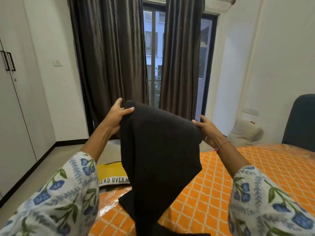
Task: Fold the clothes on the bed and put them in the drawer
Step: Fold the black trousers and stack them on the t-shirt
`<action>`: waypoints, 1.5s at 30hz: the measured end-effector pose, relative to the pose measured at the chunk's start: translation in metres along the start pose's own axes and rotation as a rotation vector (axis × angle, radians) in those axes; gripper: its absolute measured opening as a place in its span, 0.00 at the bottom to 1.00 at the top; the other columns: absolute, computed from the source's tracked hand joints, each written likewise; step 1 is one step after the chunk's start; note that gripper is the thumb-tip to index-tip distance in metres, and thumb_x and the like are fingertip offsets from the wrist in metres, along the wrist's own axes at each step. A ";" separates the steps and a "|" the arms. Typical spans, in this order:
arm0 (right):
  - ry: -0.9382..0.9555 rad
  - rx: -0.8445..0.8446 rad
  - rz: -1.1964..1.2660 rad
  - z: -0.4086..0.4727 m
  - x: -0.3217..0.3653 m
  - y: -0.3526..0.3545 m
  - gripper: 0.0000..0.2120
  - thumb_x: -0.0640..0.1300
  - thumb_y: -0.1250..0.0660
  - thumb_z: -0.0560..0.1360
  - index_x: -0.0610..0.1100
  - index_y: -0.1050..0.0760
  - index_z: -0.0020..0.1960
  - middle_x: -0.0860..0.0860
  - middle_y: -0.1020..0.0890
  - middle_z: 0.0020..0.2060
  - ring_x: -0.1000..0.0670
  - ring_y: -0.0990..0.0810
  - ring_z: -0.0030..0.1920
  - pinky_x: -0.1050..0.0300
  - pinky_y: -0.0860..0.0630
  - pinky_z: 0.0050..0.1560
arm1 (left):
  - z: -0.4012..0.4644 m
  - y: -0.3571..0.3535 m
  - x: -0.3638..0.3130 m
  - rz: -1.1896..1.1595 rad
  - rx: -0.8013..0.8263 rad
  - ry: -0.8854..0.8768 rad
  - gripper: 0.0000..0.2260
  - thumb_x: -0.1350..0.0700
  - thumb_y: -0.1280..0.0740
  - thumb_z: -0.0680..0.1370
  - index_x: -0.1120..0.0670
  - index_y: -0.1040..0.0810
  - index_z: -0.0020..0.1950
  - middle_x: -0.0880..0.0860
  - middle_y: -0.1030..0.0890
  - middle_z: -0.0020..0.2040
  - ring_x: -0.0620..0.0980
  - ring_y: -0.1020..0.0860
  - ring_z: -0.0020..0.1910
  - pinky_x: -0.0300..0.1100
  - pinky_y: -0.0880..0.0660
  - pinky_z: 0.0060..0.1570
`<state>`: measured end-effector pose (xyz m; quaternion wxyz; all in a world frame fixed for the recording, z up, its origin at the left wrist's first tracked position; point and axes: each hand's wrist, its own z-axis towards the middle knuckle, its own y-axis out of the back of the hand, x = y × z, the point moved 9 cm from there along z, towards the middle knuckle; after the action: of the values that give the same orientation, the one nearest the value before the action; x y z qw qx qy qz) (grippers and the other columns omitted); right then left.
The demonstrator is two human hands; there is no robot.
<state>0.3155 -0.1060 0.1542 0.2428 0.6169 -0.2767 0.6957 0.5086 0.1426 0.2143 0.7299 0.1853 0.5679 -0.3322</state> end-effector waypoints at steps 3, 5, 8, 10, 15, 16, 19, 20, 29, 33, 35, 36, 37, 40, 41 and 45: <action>0.047 -0.130 -0.137 0.009 0.023 0.005 0.25 0.39 0.36 0.78 0.43 0.37 0.73 0.43 0.32 0.70 0.41 0.30 0.67 0.47 0.28 0.63 | 0.001 0.018 0.002 0.167 -0.147 -0.005 0.37 0.63 0.34 0.77 0.54 0.54 0.78 0.53 0.32 0.65 0.52 0.27 0.60 0.45 0.27 0.58; -0.036 -0.198 -0.031 0.010 0.023 0.003 0.18 0.40 0.36 0.78 0.41 0.30 0.67 0.42 0.26 0.65 0.41 0.27 0.63 0.46 0.27 0.62 | -0.003 0.018 0.015 -0.068 -0.169 0.009 0.33 0.61 0.34 0.78 0.57 0.48 0.78 0.54 0.32 0.67 0.53 0.27 0.62 0.44 0.24 0.53; -0.108 -0.162 0.260 0.001 0.019 -0.004 0.17 0.48 0.36 0.78 0.40 0.28 0.63 0.43 0.22 0.57 0.42 0.24 0.57 0.49 0.24 0.51 | -0.020 -0.010 0.045 -0.116 -0.057 0.046 0.26 0.58 0.31 0.74 0.60 0.33 0.71 0.58 0.24 0.63 0.56 0.23 0.60 0.47 0.25 0.54; -0.090 -0.058 0.240 -0.006 0.022 0.000 0.20 0.52 0.35 0.75 0.41 0.30 0.62 0.43 0.22 0.54 0.43 0.22 0.53 0.51 0.22 0.42 | -0.018 -0.014 0.052 0.046 -0.064 0.025 0.33 0.60 0.28 0.72 0.58 0.38 0.75 0.57 0.26 0.66 0.58 0.27 0.65 0.47 0.28 0.60; -0.271 0.054 -0.234 -0.021 -0.019 0.008 0.21 0.37 0.35 0.77 0.40 0.33 0.69 0.35 0.21 0.58 0.38 0.23 0.60 0.49 0.24 0.55 | 0.005 -0.018 0.030 -0.111 -0.060 0.051 0.41 0.60 0.31 0.75 0.58 0.56 0.78 0.59 0.39 0.74 0.57 0.30 0.67 0.44 0.28 0.59; -0.236 0.019 -0.195 -0.016 -0.021 0.010 0.24 0.36 0.35 0.77 0.41 0.35 0.71 0.36 0.22 0.60 0.39 0.24 0.61 0.48 0.24 0.55 | 0.008 -0.016 0.025 -0.121 -0.047 0.046 0.42 0.60 0.31 0.75 0.58 0.56 0.78 0.56 0.39 0.74 0.55 0.30 0.67 0.44 0.28 0.59; -0.085 -0.069 -0.006 -0.010 -0.003 0.016 0.21 0.36 0.37 0.77 0.42 0.33 0.70 0.43 0.22 0.53 0.47 0.23 0.50 0.55 0.26 0.43 | 0.013 -0.001 0.011 0.188 -0.026 -0.003 0.35 0.59 0.36 0.79 0.54 0.56 0.78 0.53 0.46 0.76 0.53 0.37 0.72 0.45 0.35 0.68; -0.036 -0.093 0.038 -0.007 0.004 0.020 0.20 0.36 0.37 0.78 0.42 0.32 0.69 0.42 0.23 0.56 0.47 0.23 0.51 0.56 0.25 0.42 | 0.013 0.002 0.009 0.321 -0.005 -0.024 0.34 0.57 0.36 0.80 0.53 0.54 0.78 0.54 0.47 0.78 0.53 0.41 0.74 0.46 0.39 0.71; 0.054 0.006 0.415 -0.024 0.041 0.004 0.20 0.49 0.42 0.80 0.44 0.35 0.69 0.43 0.26 0.63 0.44 0.24 0.58 0.49 0.21 0.49 | 0.007 0.000 0.004 -0.176 -0.031 -0.037 0.19 0.56 0.39 0.80 0.60 0.34 0.71 0.59 0.28 0.67 0.52 0.26 0.63 0.41 0.25 0.57; 0.010 0.117 0.251 -0.040 0.007 -0.014 0.26 0.50 0.37 0.76 0.44 0.38 0.72 0.42 0.31 0.69 0.45 0.24 0.57 0.49 0.22 0.48 | 0.009 -0.004 0.007 -0.164 -0.069 -0.063 0.32 0.64 0.36 0.78 0.57 0.48 0.77 0.60 0.35 0.72 0.52 0.24 0.58 0.43 0.23 0.55; 0.004 -0.073 0.183 -0.032 -0.004 0.001 0.30 0.38 0.36 0.77 0.43 0.44 0.76 0.42 0.35 0.71 0.45 0.26 0.57 0.51 0.25 0.53 | 0.011 -0.002 0.006 -0.024 -0.121 -0.047 0.36 0.66 0.36 0.77 0.54 0.52 0.78 0.60 0.40 0.75 0.55 0.28 0.66 0.48 0.28 0.63; 0.000 -0.135 0.173 -0.026 -0.003 0.007 0.31 0.36 0.36 0.77 0.43 0.46 0.76 0.41 0.36 0.71 0.43 0.28 0.60 0.51 0.26 0.55 | 0.013 0.001 0.004 0.043 -0.126 -0.040 0.36 0.65 0.35 0.77 0.53 0.52 0.78 0.60 0.41 0.75 0.56 0.30 0.68 0.49 0.29 0.65; 0.003 -0.163 0.164 -0.021 0.004 0.012 0.32 0.36 0.36 0.77 0.44 0.45 0.76 0.41 0.36 0.71 0.42 0.29 0.62 0.50 0.26 0.55 | 0.016 0.005 0.003 0.126 -0.112 -0.028 0.36 0.64 0.34 0.77 0.52 0.53 0.78 0.60 0.42 0.76 0.56 0.32 0.70 0.50 0.31 0.67; 0.027 -0.168 0.320 -0.012 0.027 0.012 0.17 0.41 0.33 0.76 0.44 0.29 0.64 0.43 0.26 0.58 0.44 0.25 0.55 0.53 0.23 0.46 | 0.021 0.012 -0.004 0.364 -0.051 -0.013 0.38 0.60 0.32 0.76 0.52 0.53 0.78 0.58 0.44 0.77 0.56 0.37 0.72 0.50 0.36 0.71; 0.045 -0.152 0.430 -0.014 0.032 0.007 0.17 0.45 0.31 0.74 0.43 0.28 0.61 0.44 0.24 0.56 0.45 0.24 0.54 0.52 0.23 0.45 | 0.023 0.012 -0.010 0.357 -0.077 -0.035 0.38 0.60 0.32 0.76 0.53 0.53 0.78 0.58 0.44 0.77 0.56 0.37 0.72 0.48 0.35 0.70; 0.205 -0.201 0.239 -0.023 0.027 -0.009 0.52 0.49 0.25 0.69 0.48 0.58 0.78 0.45 0.41 0.75 0.41 0.37 0.72 0.40 0.35 0.70 | 0.021 -0.006 -0.020 -0.130 -0.152 -0.039 0.39 0.62 0.32 0.76 0.57 0.55 0.78 0.59 0.38 0.74 0.53 0.27 0.63 0.44 0.25 0.55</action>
<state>0.3017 -0.0837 0.1801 0.2457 0.4781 -0.3903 0.7475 0.5162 0.1305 0.2401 0.7297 0.0856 0.5878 -0.3386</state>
